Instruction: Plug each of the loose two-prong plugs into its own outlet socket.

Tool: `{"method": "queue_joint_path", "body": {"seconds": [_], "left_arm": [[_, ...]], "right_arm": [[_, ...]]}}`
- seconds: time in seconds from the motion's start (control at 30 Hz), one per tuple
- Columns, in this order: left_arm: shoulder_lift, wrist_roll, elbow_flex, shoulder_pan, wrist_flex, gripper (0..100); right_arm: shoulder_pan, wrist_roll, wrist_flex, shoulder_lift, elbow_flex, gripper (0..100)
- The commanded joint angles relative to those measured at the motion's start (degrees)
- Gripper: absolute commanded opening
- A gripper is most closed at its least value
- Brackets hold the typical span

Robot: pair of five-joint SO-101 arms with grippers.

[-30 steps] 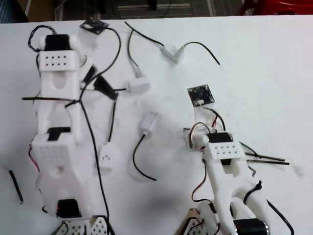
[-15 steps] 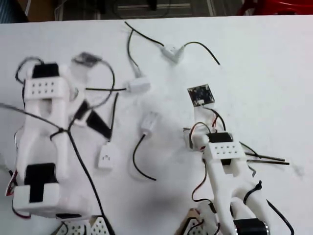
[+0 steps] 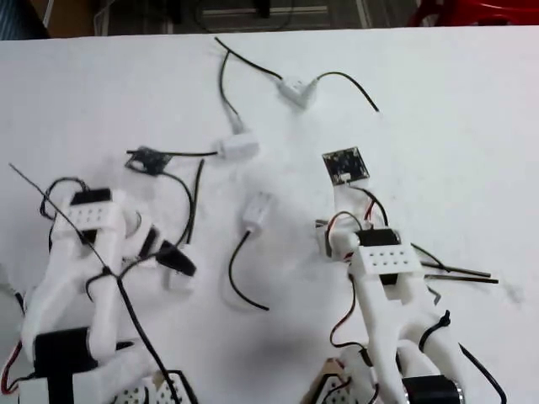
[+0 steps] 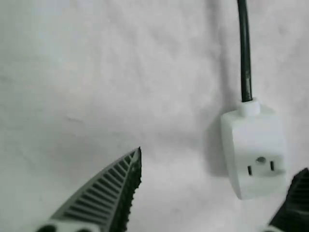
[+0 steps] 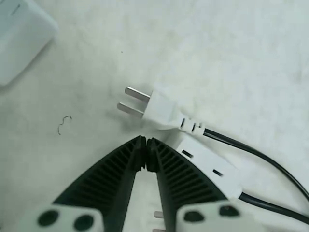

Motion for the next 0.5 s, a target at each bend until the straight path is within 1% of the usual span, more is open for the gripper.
{"method": "queue_joint_path", "body": {"seconds": [0.0, 0.1, 0.23, 0.27, 0.47], "left_arm": [[-3.30, 1.76, 3.69, -0.84, -6.68, 45], [-3.47, 1.41, 5.36, -0.92, -9.05, 45], [-3.47, 1.23, 5.54, -2.77, -9.14, 45], [-3.47, 0.79, 5.45, -3.91, -9.23, 45], [-3.47, -8.09, 5.01, -13.76, -9.58, 45]], "right_arm": [[-0.48, -0.09, -0.66, -1.98, -0.35, 2.4], [-0.48, -0.09, -0.66, -1.98, -0.35, 2.4], [-0.48, -0.09, -0.66, -1.98, -0.26, 2.4], [-0.48, -0.09, -0.66, -1.98, -0.26, 2.4], [-0.48, -0.09, -0.66, -1.98, -0.26, 2.4]]}}
